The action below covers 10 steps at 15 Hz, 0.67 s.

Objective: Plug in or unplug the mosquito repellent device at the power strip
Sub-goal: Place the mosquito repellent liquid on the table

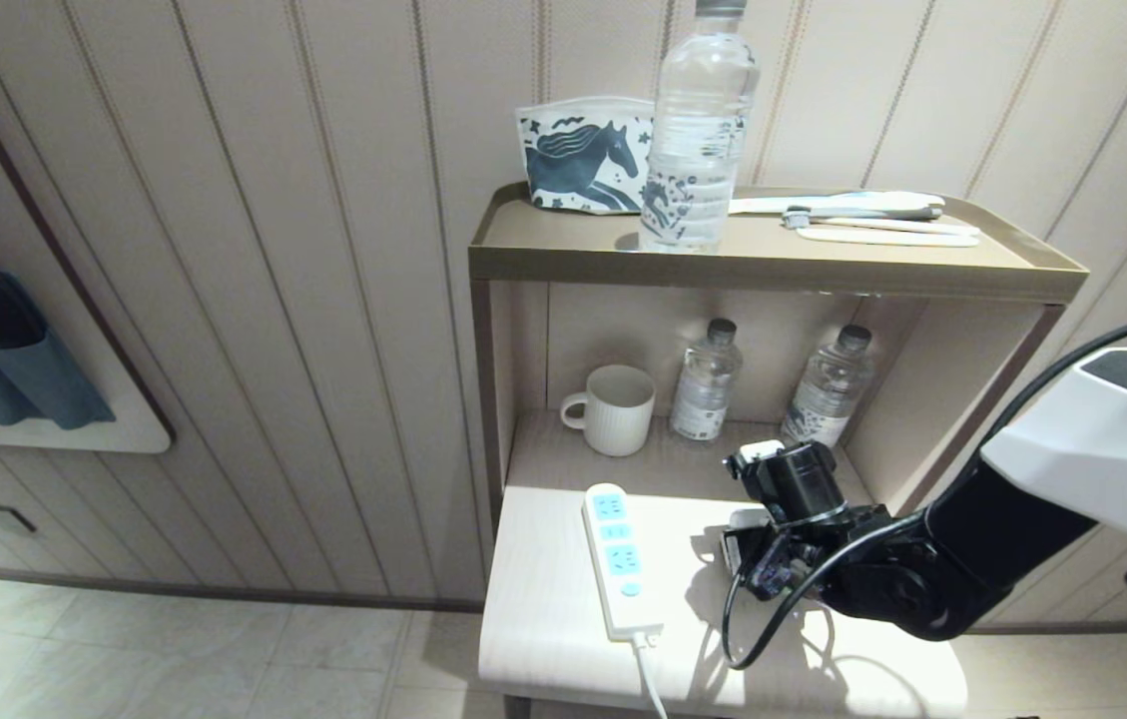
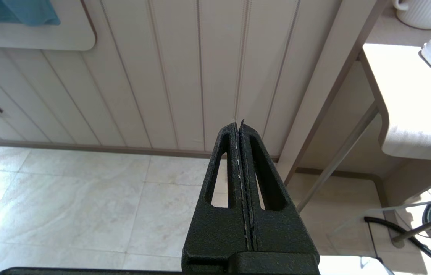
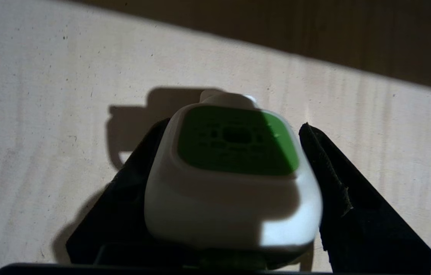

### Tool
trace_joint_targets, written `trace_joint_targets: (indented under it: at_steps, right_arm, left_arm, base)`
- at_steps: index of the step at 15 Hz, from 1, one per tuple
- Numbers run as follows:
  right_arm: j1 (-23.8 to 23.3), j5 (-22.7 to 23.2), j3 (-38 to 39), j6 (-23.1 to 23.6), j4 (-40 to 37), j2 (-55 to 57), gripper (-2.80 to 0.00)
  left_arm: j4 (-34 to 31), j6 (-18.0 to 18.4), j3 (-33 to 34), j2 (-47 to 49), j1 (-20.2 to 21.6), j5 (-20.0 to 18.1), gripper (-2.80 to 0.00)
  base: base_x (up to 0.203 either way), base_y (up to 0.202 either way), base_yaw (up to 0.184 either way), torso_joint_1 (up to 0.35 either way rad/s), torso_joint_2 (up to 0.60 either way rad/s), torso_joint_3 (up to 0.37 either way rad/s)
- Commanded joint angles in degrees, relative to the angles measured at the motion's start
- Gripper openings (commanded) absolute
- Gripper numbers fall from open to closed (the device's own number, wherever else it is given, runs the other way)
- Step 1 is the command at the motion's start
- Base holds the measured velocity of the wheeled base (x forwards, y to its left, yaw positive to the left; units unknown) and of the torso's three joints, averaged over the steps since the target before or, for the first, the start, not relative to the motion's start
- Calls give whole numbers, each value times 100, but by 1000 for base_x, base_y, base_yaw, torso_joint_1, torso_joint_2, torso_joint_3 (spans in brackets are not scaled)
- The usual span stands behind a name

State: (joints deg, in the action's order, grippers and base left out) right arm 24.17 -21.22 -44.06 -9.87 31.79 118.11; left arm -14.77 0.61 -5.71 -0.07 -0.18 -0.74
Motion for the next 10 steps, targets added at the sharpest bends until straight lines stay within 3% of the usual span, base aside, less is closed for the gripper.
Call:
trace_joint_targets:
  at_steps: [1,10]
  right_arm:
    - [0,-22,2,-2,68,-25,0]
    - [-17,-21,134,21,82,-315,0]
  left_arm:
    - [-12,-8,-1,7,1,8,-280]
    - [-34,-43,-10,7,1,30,-280]
  base:
    - [0,0,0,0,0,0]
    - [0,0,0,0,0,0]
